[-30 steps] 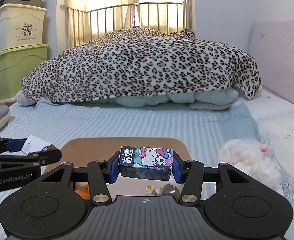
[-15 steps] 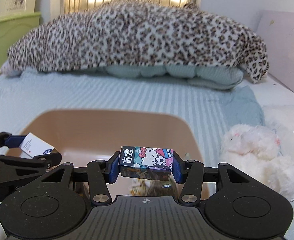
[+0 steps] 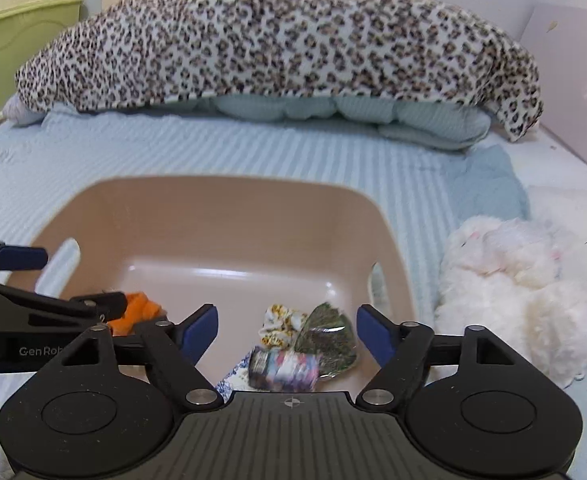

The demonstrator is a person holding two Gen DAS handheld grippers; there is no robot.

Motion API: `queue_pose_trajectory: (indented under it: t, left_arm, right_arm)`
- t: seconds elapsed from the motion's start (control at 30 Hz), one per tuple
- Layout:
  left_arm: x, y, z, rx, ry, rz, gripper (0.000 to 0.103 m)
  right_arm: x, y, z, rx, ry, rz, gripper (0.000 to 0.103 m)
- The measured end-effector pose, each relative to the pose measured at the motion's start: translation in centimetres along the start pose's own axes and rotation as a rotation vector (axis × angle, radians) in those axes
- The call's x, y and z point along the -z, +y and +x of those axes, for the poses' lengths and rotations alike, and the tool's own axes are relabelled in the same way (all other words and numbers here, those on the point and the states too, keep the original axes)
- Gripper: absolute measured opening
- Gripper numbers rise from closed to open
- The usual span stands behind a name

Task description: Organize objects

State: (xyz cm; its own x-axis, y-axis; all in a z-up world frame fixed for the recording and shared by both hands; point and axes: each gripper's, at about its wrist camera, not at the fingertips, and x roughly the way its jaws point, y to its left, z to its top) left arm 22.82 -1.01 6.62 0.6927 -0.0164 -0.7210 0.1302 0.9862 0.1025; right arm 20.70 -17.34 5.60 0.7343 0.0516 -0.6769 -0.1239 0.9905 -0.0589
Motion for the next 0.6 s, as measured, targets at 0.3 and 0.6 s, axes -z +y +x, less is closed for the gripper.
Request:
queue_pose_trajectory:
  t: [0.3,0.6]
  left_arm:
    - [0.9,1.6,-4.7,0.043,-0.047,-0.055,0.086]
    - [2.6,2.1,-9.6,0.062,-0.087,-0.064,0.086]
  right_arm:
    - [0.6,-0.7,-5.3,-0.007,-0.059,0.042,0.100]
    - [3.2,-0.8,-9.7,-0.028,-0.066,0.082,0.103]
